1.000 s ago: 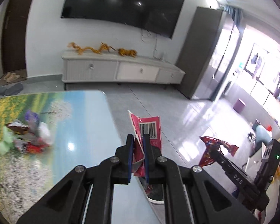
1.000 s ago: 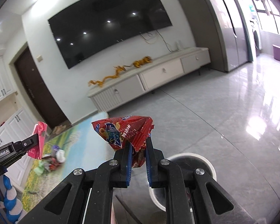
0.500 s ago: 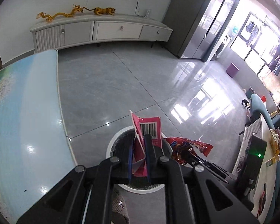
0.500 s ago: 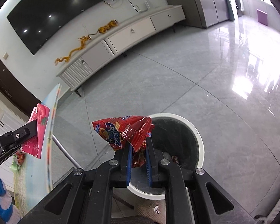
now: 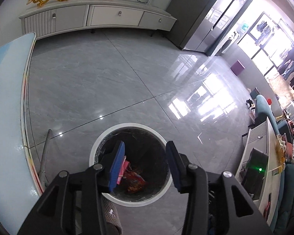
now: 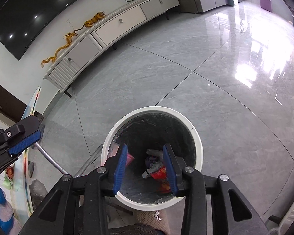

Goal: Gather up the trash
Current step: 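Open both grippers over the white bin to drop the items, then move both open grippers back to the trash pile on the table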

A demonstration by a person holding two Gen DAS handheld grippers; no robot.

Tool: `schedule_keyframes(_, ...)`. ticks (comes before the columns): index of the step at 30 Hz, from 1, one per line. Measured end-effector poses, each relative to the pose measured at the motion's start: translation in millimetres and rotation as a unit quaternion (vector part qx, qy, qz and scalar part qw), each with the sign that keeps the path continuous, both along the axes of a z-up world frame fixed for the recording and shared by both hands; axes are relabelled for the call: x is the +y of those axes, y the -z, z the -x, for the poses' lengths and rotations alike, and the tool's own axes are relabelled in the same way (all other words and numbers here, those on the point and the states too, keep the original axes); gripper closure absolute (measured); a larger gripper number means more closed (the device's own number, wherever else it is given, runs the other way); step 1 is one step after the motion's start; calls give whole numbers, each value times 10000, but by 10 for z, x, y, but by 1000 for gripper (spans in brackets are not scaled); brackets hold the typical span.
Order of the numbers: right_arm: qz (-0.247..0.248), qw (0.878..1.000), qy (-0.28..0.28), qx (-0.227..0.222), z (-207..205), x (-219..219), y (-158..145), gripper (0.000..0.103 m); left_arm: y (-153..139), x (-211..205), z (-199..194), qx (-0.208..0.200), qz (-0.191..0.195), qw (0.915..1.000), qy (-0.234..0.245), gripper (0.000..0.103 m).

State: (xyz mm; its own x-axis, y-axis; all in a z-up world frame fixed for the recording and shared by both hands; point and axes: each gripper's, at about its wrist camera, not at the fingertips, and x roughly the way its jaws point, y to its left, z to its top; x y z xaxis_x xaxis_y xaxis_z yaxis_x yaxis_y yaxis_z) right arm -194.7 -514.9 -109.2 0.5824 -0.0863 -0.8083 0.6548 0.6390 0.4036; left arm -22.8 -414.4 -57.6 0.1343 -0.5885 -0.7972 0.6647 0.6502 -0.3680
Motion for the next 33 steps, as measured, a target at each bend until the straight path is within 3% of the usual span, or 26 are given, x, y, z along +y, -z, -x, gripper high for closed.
schedule_keyframes(8,35,9999,87,-37,45,-60,-48,65,-60,71,39,-38,57,10000,-6,57)
schedule_keyframes(15,223,9995,79,-206,58,9,-220,54,-255,213,106,-356,163,9992,-83,49)
schedule_keyframes(18,343,9990,68,-292,68,60,-329,52,-354,310,156,-497,234,9984,-139,45)
schedule_keyframes(33,917,9917,-106,-897,21,476,-1002,48,-927,1050,294,-1148,625,9901,-502,45)
